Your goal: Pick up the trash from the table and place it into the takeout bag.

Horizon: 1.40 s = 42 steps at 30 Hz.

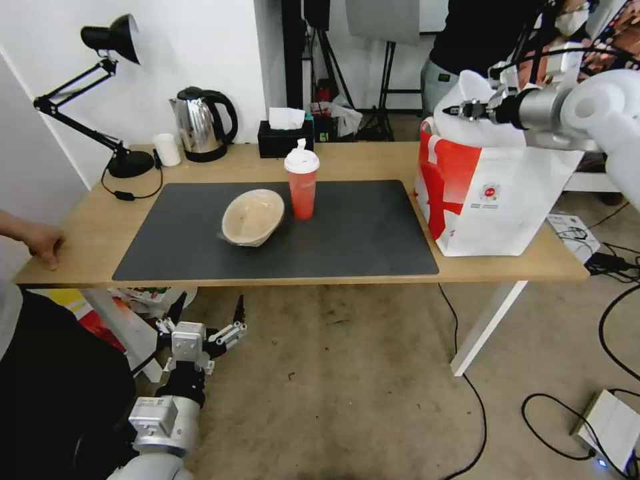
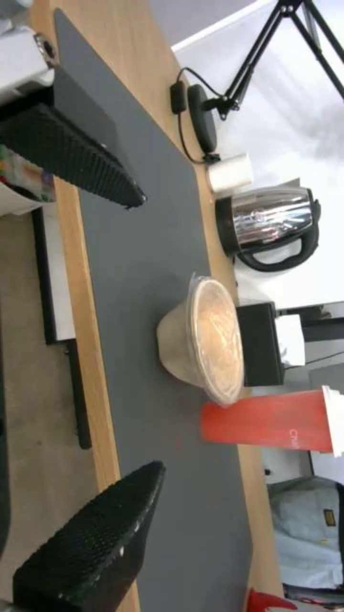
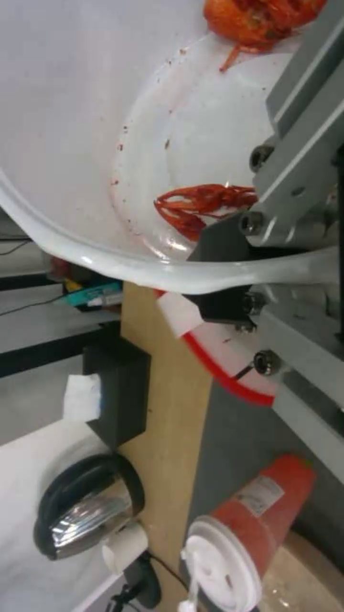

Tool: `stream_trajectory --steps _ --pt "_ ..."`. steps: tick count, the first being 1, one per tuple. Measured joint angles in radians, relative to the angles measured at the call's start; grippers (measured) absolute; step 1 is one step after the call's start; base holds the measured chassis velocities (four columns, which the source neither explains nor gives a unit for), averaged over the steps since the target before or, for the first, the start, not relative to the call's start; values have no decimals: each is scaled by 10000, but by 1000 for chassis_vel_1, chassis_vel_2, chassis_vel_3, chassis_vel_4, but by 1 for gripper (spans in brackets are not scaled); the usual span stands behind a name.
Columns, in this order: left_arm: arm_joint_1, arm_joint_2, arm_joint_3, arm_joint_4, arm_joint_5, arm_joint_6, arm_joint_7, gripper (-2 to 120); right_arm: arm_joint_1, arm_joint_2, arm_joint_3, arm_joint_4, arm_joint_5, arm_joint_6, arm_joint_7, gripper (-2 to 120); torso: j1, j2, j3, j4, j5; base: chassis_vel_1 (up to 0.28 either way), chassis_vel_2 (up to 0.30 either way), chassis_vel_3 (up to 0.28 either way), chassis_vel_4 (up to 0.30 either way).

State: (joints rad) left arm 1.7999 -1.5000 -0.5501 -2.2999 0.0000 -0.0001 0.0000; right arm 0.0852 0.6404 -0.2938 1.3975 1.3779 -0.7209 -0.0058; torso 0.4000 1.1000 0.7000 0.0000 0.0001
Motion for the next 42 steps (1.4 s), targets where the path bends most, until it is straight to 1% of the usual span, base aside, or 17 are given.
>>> stream_trajectory --steps 11,12,16,17,18,20,22,25,26,27,30,33,35,36,39,41,42 --pt "0 0 0 0 0 0 0 100 -60 -19 -66 69 -81 0 1 0 0 0 0 0 -1 0 0 0 0" --pt "0 0 0 0 0 0 0 100 -15 4 -79 57 -82 0 1 7 0 0 0 0 -2 0 0 0 0" --pt "0 0 0 0 0 0 0 100 86 10 -163 43 -82 1 1 14 0 0 0 1 -1 0 0 0 0" --pt "0 0 0 0 0 0 0 100 242 -10 -305 38 -81 1 8 22 0 0 0 0 -1 0 0 0 0" --pt "0 0 0 0 0 0 0 100 409 -49 -451 33 -81 1 15 26 0 0 0 2 -1 0 0 0 0" --pt "0 0 0 0 0 0 0 100 647 -105 -689 24 -80 1 24 34 0 0 0 0 -3 0 0 0 0" --pt "0 0 -1 0 0 0 0 100 767 -125 -795 15 -78 1 26 38 -1 0 0 -1 -1 0 0 0 0" --pt "0 0 0 0 0 0 0 100 1237 -181 -1193 -29 -79 1 43 52 0 0 0 1 -3 0 0 0 0" --pt "0 0 0 0 0 0 0 100 1237 -181 -1193 -29 -79 1 43 52 0 0 0 1 -3 0 0 0 0" --pt "0 0 0 0 0 0 0 100 1336 -185 -1282 -47 -79 1 54 58 0 0 0 1 -2 0 0 0 0" --pt "0 0 0 0 0 0 0 100 1420 -188 -1359 -62 -80 1 65 63 0 0 0 1 -2 0 0 0 0" --pt "0 0 0 0 -1 0 0 100 1555 -200 -1477 -76 -114 1 78 83 0 0 0 0 -2 0 0 0 0" --pt "0 0 0 0 0 0 0 100 1599 -209 -1523 -79 -192 0 75 86 0 0 0 1 -2 0 0 0 0" --pt "0 0 0 0 0 0 0 100 1653 -229 -1601 -79 -330 0 56 94 0 0 0 0 -2 0 0 0 0" --pt "0 0 -1 0 0 0 0 100 1695 -261 -1677 -78 -480 -1 16 98 0 0 0 1 -1 0 0 0 0" --pt "0 0 0 0 0 0 0 100 1843 -371 -1976 -86 -1065 -3 -144 100 0 0 -1 0 -1 0 0 0 0" --pt "0 0 0 0 0 0 0 100 1843 -371 -1976 -86 -1065 -3 -144 100 0 0 -1 0 -1 0 0 0 0"
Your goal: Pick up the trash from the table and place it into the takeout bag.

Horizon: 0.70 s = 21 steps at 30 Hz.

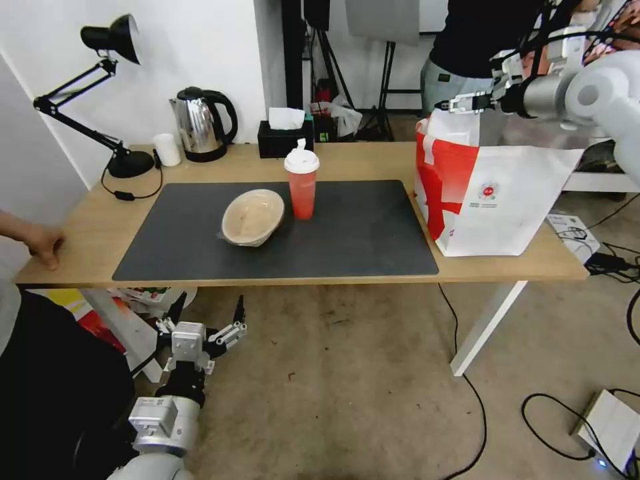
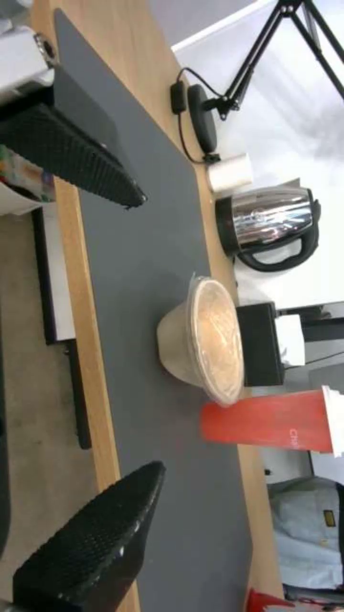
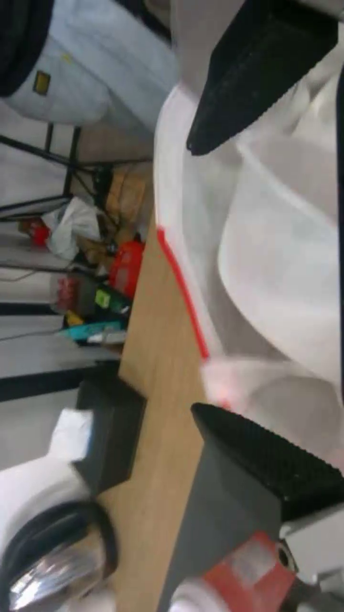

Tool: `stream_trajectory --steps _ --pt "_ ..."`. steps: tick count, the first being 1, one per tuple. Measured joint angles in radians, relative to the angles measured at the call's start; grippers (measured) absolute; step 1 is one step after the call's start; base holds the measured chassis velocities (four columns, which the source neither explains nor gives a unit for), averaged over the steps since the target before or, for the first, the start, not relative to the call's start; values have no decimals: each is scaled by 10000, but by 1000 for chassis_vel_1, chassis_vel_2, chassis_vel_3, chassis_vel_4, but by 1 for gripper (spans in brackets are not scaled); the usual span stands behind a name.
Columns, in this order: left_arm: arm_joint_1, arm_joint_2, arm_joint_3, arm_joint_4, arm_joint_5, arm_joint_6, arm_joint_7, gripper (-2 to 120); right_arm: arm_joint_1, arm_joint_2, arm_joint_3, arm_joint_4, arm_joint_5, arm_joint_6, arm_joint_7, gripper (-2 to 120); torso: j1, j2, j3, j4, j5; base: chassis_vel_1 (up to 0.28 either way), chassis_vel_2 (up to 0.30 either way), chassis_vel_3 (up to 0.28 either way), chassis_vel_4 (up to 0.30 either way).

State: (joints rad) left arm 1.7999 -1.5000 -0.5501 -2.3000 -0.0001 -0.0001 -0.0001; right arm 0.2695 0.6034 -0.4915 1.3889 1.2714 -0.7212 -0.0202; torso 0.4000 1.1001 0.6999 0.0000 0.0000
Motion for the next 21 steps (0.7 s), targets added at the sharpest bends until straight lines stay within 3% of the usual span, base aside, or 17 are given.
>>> stream_trajectory --steps 15,21 --pt "0 0 0 0 0 0 0 100 863 -378 -1781 -12 -832 -23 -93 100 -1 0 0 0 0 0 0 0 0" --pt "0 0 0 0 0 0 0 100 893 -407 -1348 -1 -944 -23 -71 100 0 -1 1 1 0 0 0 0 0"
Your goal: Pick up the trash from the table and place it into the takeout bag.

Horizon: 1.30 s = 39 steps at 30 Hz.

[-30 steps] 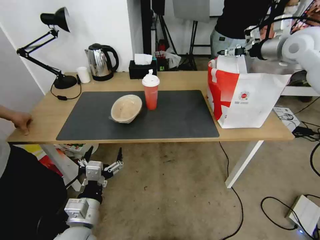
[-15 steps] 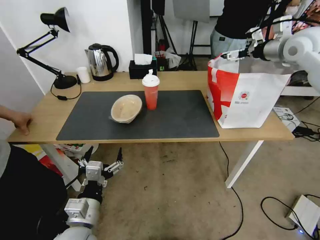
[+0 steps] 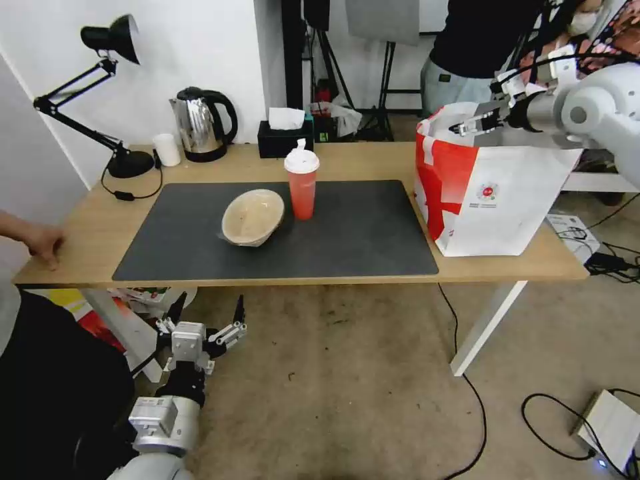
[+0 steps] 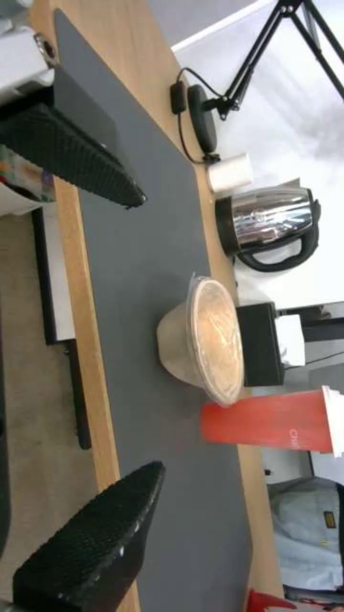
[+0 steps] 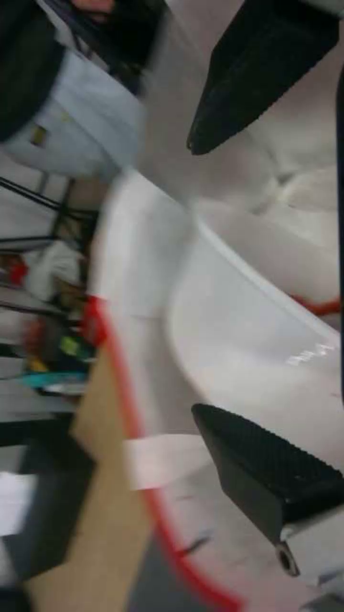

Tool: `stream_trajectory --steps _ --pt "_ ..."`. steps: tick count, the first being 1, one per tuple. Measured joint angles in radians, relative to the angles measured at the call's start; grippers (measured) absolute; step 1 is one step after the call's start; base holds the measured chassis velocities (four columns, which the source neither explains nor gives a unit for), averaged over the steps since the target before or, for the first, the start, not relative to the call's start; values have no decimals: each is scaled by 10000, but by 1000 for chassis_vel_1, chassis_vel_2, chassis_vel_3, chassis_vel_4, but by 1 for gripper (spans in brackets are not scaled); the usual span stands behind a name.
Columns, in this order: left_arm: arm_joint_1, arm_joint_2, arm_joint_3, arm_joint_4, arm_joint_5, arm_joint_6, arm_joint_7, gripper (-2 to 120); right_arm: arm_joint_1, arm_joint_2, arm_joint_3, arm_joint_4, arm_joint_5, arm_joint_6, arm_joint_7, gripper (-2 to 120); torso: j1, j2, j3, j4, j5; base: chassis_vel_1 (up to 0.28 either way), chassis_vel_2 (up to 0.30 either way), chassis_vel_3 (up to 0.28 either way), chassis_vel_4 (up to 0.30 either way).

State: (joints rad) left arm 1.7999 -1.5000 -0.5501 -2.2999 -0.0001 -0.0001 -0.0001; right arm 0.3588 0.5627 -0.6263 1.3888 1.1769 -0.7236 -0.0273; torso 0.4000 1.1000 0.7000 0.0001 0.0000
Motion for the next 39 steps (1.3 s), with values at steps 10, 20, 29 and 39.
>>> stream_trajectory --steps 10,20,29,39 --pt "0 0 0 0 0 0 0 100 -734 -237 2845 837 -448 99 398 100 -1 0 -1 0 -3 0 0 0 0" --pt "0 1 0 0 0 0 0 100 -4619 -846 6218 3583 -1237 4866 2208 100 -1 0 -1 -3 5 0 0 0 0" --pt "0 -1 0 0 0 0 1 100 -8868 -593 9014 6870 -2041 7106 3689 100 -2 0 -1 -1 -2 0 0 0 0" --pt "0 0 -1 0 0 0 -1 100 -15295 1700 10282 9141 -6312 9022 3367 100 -2 -1 -1 -1 -1 0 0 0 0"
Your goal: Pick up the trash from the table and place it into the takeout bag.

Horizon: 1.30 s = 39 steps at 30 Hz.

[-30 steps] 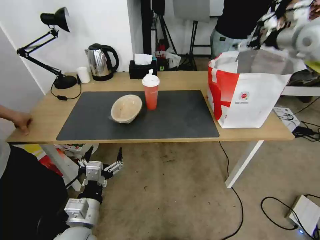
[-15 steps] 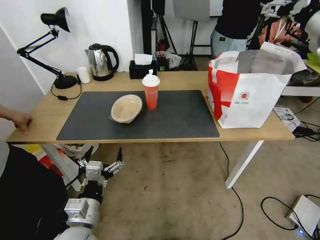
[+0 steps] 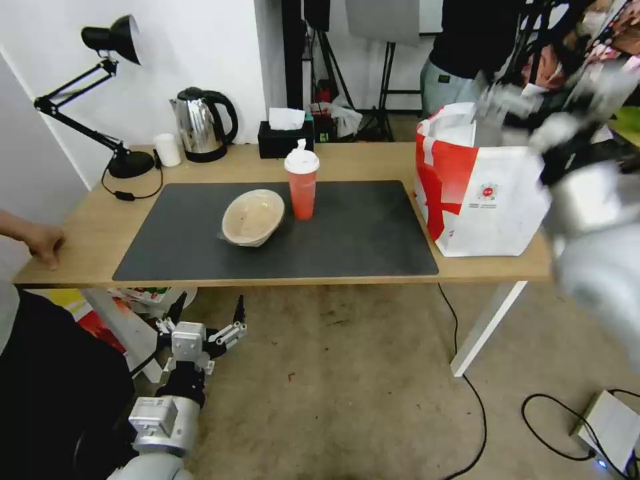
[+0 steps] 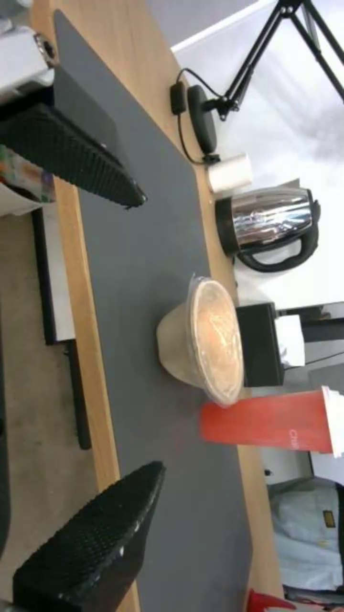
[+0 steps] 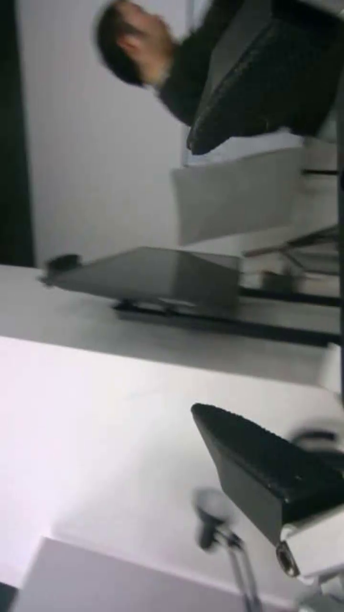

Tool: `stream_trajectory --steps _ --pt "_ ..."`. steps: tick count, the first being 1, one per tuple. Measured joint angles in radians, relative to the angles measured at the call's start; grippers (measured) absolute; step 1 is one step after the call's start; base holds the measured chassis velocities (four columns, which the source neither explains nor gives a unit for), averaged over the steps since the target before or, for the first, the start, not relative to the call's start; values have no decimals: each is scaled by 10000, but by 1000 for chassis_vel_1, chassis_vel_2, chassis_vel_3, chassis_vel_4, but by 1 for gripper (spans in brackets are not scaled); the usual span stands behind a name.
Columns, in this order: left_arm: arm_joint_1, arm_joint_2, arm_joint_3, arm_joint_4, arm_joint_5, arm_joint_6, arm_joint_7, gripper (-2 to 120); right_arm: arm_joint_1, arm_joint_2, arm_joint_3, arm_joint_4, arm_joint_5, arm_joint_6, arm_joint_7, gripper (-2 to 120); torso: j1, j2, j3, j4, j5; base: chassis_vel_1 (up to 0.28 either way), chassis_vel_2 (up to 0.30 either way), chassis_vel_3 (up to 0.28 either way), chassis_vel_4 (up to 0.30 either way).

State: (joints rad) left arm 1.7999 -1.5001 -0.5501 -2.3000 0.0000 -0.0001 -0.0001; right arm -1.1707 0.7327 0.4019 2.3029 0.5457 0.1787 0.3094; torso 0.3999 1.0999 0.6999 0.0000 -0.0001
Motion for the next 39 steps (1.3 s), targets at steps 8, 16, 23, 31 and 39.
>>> stream_trajectory --steps 8,16,23,31,39 --pt "0 0 1 1 0 0 2 100 -2675 2181 -838 -19 -2808 940 -780 100 0 1 0 -1 -1 0 0 0 0" --pt "0 0 1 0 0 0 1 100 -3621 3185 -1173 -308 -3772 1594 -1202 100 0 1 0 0 0 0 0 0 0" --pt "0 0 1 0 0 0 1 100 -4357 4122 -1663 -895 -4635 2259 -1211 100 0 1 0 0 -2 0 0 0 0" --pt "0 0 1 0 0 0 1 100 -4689 4940 -1994 -1782 -5988 2932 -1250 100 1 1 0 0 0 0 0 0 0" --pt "0 0 0 0 0 1 1 100 -5024 5213 -2009 -2240 -6560 3427 -1177 100 2 1 0 0 0 0 0 0 0"
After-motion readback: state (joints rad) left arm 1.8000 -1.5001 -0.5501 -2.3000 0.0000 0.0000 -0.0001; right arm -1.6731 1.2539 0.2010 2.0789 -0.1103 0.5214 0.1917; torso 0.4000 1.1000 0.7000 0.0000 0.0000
